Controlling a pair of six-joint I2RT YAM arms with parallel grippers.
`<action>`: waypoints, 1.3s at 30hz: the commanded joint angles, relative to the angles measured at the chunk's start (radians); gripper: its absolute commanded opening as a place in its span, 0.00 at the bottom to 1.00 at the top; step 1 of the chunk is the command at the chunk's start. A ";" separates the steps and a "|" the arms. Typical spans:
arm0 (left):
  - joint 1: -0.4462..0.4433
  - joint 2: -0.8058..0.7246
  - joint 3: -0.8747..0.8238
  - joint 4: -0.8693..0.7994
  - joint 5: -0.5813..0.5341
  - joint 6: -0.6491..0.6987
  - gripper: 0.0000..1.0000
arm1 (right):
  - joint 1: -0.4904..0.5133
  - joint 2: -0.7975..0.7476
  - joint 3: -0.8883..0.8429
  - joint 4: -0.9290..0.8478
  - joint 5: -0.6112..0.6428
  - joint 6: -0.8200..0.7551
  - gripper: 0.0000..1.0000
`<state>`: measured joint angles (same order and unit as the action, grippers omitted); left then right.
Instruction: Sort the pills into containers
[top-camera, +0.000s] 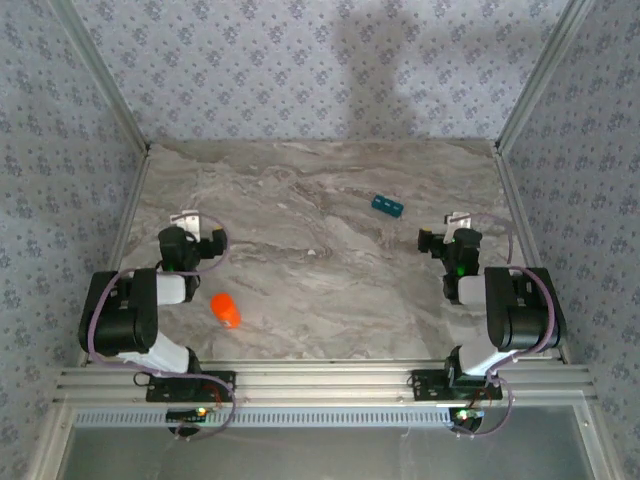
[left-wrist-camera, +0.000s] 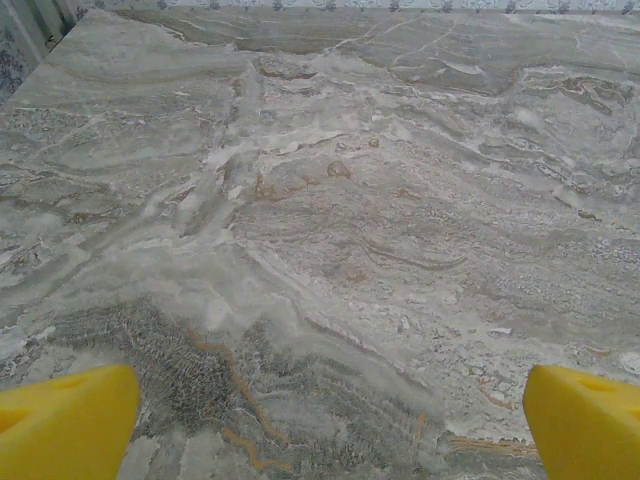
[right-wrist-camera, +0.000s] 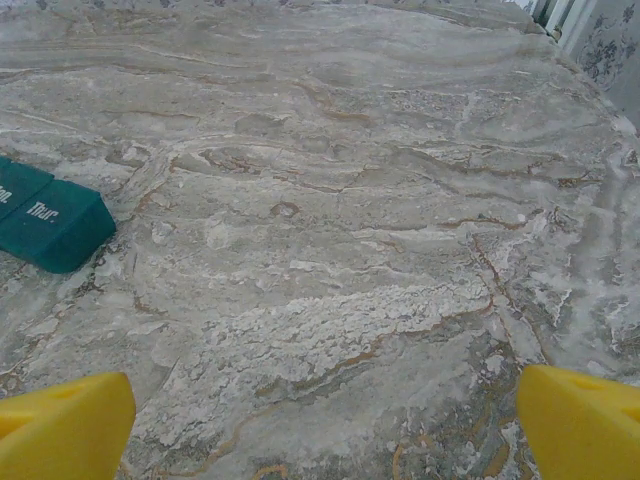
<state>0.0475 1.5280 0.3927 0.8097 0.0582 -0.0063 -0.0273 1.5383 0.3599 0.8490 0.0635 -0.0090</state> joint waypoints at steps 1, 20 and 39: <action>-0.004 0.007 0.021 0.003 -0.007 -0.012 0.98 | 0.005 -0.004 0.016 0.010 0.007 -0.012 0.99; -0.003 0.008 0.024 -0.003 -0.008 -0.012 0.98 | 0.003 -0.004 0.018 0.007 0.008 -0.011 0.99; -0.006 -0.074 0.075 -0.151 -0.017 -0.014 0.98 | -0.003 -0.117 -0.024 -0.003 0.035 0.006 0.99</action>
<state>0.0452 1.4952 0.4469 0.7021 0.0570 -0.0101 -0.0280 1.4792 0.3386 0.8577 0.0673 -0.0086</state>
